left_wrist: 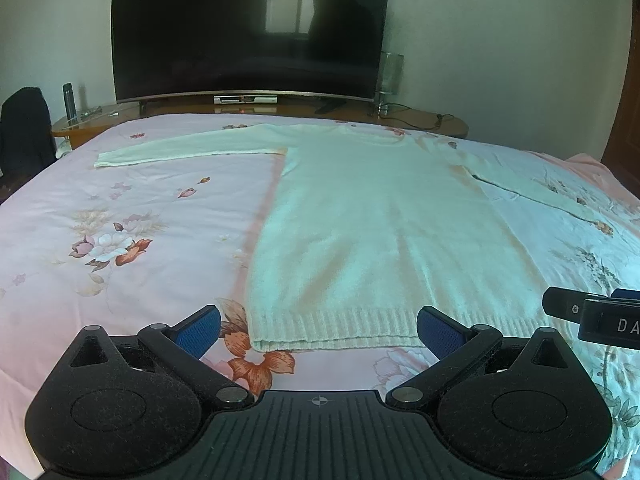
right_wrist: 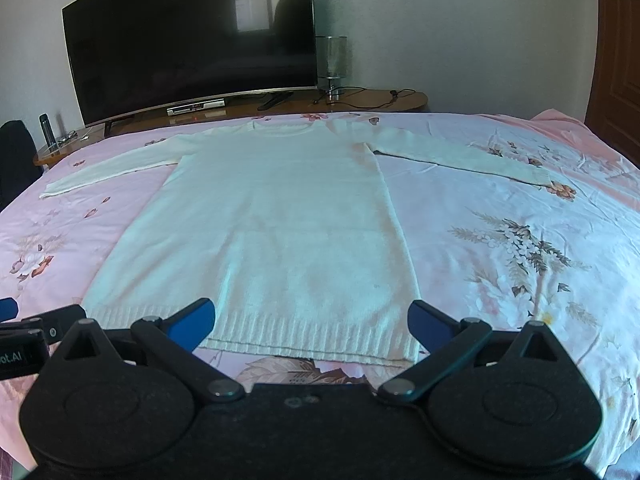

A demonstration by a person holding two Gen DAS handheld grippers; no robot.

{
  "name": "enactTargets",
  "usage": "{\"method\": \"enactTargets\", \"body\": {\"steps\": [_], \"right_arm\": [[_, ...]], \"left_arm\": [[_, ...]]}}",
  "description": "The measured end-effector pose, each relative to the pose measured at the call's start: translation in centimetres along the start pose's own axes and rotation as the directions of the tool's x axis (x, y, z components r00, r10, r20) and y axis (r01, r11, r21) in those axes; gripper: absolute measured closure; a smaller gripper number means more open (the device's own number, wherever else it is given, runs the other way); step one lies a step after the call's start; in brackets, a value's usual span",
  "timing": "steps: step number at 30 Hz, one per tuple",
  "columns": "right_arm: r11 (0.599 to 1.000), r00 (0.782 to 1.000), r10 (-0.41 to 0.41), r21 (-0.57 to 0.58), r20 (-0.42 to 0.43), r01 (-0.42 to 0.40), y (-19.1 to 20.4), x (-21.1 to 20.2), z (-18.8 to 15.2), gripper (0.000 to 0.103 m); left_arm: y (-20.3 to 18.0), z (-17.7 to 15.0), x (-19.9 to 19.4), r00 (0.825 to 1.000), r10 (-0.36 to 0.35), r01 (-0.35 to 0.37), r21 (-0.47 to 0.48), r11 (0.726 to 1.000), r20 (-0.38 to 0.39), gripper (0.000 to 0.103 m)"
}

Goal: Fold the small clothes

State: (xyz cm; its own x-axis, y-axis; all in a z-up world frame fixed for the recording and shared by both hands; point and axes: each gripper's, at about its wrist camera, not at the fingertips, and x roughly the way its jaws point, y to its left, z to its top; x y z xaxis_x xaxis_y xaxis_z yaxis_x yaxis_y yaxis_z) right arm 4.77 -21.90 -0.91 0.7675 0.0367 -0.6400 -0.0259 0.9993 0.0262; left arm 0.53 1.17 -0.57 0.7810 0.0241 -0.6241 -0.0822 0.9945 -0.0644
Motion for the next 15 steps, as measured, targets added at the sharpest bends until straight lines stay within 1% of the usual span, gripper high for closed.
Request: {"method": "enactTargets", "body": {"steps": [15], "right_arm": [[1.0,1.0,-0.005,0.0,-0.003,0.005,0.15,0.1,-0.03,0.0]], "left_arm": [[0.25,0.13,0.18,1.0,-0.003,0.003,0.001,1.0,-0.004,0.0]]}}
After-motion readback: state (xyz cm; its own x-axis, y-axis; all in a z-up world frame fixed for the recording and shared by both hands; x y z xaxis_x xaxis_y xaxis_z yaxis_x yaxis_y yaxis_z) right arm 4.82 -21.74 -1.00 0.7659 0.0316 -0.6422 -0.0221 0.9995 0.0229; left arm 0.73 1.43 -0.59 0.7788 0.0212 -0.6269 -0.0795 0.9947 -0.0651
